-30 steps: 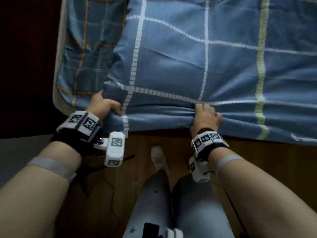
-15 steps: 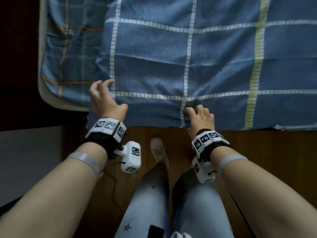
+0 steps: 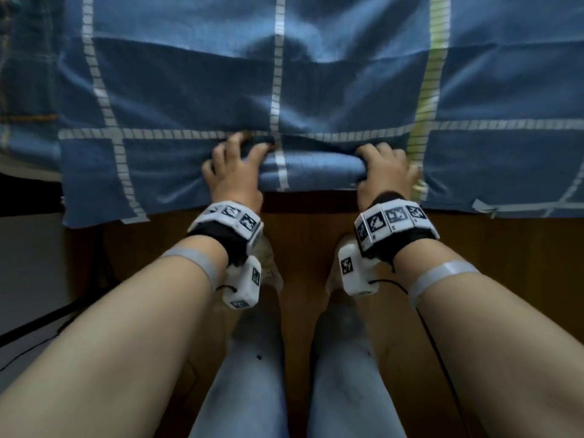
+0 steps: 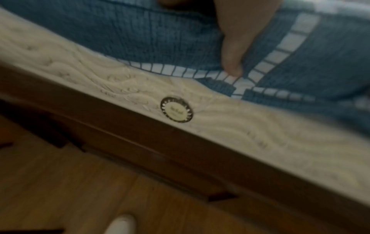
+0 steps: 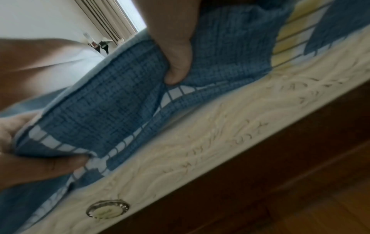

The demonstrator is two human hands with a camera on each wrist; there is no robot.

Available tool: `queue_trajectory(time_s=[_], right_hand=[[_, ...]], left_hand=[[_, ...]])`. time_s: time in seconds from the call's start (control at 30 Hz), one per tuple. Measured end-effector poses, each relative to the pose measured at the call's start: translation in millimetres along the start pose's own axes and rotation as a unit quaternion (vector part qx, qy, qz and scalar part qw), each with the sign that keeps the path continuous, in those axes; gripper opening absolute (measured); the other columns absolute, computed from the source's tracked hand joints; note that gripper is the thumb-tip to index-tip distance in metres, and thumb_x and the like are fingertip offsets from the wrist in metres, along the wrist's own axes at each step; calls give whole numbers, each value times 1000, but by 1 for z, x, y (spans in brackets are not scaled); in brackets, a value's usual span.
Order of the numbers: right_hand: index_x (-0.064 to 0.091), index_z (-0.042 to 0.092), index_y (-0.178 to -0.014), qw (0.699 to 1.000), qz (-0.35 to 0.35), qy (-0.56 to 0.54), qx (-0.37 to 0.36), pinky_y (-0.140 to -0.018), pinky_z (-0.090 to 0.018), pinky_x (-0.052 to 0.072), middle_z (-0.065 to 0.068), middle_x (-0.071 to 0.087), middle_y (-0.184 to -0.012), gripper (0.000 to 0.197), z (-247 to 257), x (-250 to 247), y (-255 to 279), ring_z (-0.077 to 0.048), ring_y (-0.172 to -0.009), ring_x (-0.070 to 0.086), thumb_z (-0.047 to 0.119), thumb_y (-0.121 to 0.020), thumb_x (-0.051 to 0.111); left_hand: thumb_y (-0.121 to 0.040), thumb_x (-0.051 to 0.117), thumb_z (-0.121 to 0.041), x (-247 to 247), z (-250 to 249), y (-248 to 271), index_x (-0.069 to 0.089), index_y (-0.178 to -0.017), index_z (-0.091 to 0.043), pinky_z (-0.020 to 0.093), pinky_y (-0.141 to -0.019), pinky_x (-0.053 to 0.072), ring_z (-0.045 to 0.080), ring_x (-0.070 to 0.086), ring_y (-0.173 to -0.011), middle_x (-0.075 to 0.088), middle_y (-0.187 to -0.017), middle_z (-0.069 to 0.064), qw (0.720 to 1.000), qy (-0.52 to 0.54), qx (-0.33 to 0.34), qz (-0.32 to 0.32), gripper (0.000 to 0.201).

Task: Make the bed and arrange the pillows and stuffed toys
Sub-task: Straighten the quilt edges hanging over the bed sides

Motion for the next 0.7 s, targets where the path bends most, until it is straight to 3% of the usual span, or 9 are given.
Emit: queue_trajectory(time_s=[0.07,0.17,0.27,0.37,0.47,0.6,0.7], right_hand=[[54,24,-118,999,8,-24,-24,-100,-43,30,-2,55,-122,39,-2,-9,0,-27,-117,45,4,-84,51],[54,22,-118,998,3,-42,-43,-99,-40,33,-3,58,-119,39,-5,-15,7,-28,-114,48,3,-84,49],[55,20,-119,997,15,-29,-66,-96,-37,33,-5,58,-120,41,-9,4,30,-29,-114,49,5,-81,50],[57,20,-115,994,46,-46,-83,-92,-32,31,-3,59,-115,36,-20,22,41,-26,-111,49,7,-83,49],[54,21,-119,988,90,-37,-118,-93,-35,34,-4,55,-117,32,-30,14,33,-27,-113,48,14,-88,50],[47,25,-128,985,106,-17,-137,-99,-37,32,-3,44,-128,47,-55,-3,41,-26,-122,40,22,-84,63],[43,26,-132,991,74,4,-112,-107,-38,27,-3,36,-137,60,-93,-16,52,-26,-130,31,21,-79,69]], left_hand=[[-78,50,4,-7,-3,-3,50,-126,-30,44,-103,28,30,33,-128,43,-137,1,1000,13,-3,-4,59],[-77,47,7,-10,-2,3,58,-115,-18,44,-97,31,33,40,-120,55,-124,6,999,31,-10,-7,46],[-76,45,9,5,5,22,59,-101,-10,45,-93,33,35,42,-115,56,-115,11,999,-7,-23,21,34],[-79,42,9,15,4,26,58,-103,-14,45,-96,32,34,40,-117,55,-117,9,996,-40,-40,73,37],[-82,44,6,9,-6,22,58,-107,-17,47,-99,31,35,37,-122,52,-123,9,992,-42,-72,93,37],[-81,60,-10,5,-25,34,56,-114,-21,46,-103,29,34,36,-125,46,-128,10,991,-3,-119,69,35],[-75,68,-15,12,-54,46,55,-114,-23,41,-105,26,30,35,-126,43,-128,10,991,73,-103,49,42]])
Point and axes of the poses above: each hand's wrist, its own y-axis away from the middle knuckle, its own x-axis out of the palm, z = x × y, the point moved 2 cm from there along -y, towards the middle knuckle
